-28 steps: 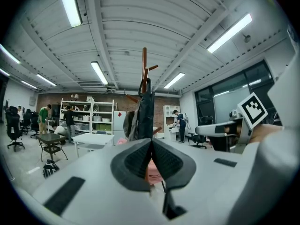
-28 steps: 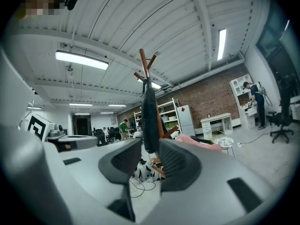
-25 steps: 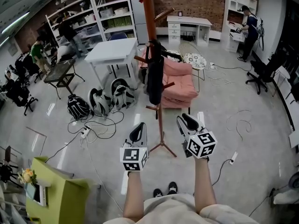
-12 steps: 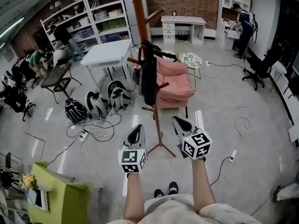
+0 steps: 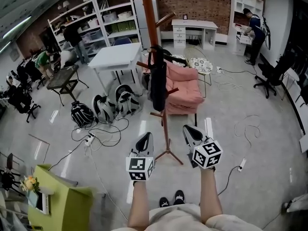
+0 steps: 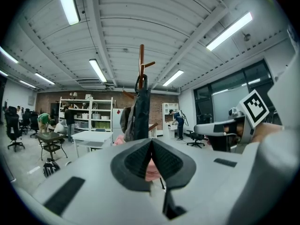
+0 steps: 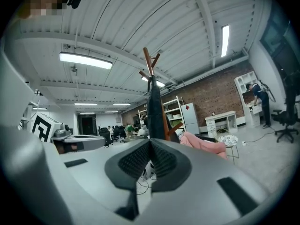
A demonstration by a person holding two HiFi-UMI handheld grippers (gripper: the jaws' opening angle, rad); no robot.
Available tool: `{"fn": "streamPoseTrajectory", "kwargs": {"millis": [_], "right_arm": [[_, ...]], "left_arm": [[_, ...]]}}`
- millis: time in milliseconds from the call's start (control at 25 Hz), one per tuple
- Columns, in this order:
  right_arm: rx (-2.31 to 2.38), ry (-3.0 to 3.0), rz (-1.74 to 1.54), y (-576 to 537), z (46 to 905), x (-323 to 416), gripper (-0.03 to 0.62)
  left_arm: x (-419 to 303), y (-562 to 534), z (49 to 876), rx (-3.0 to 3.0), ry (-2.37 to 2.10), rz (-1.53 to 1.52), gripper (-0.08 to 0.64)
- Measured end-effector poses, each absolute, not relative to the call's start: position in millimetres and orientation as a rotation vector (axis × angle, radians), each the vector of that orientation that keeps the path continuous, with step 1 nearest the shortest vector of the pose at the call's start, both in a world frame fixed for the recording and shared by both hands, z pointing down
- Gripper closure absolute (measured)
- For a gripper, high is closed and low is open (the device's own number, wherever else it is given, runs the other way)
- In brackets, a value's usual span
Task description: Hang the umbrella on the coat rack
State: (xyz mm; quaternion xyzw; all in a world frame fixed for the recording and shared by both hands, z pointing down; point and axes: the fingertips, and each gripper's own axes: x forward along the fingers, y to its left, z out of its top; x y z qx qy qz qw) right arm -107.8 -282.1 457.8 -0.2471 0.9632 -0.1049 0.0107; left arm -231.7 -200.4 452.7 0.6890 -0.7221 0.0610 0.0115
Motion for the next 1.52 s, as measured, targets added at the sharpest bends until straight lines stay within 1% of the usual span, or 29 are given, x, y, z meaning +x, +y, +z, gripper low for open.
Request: {"fn": "streamPoseTrajectory", "kwargs": {"millis": [1520], "right_arm": [[-0.786,3.084,-0.384,-280.0,476.5,-94.2,0.588]], "left_arm": [[-230.6,-201.3,462.4,2.125,-2.243,0.173,0.552]]}}
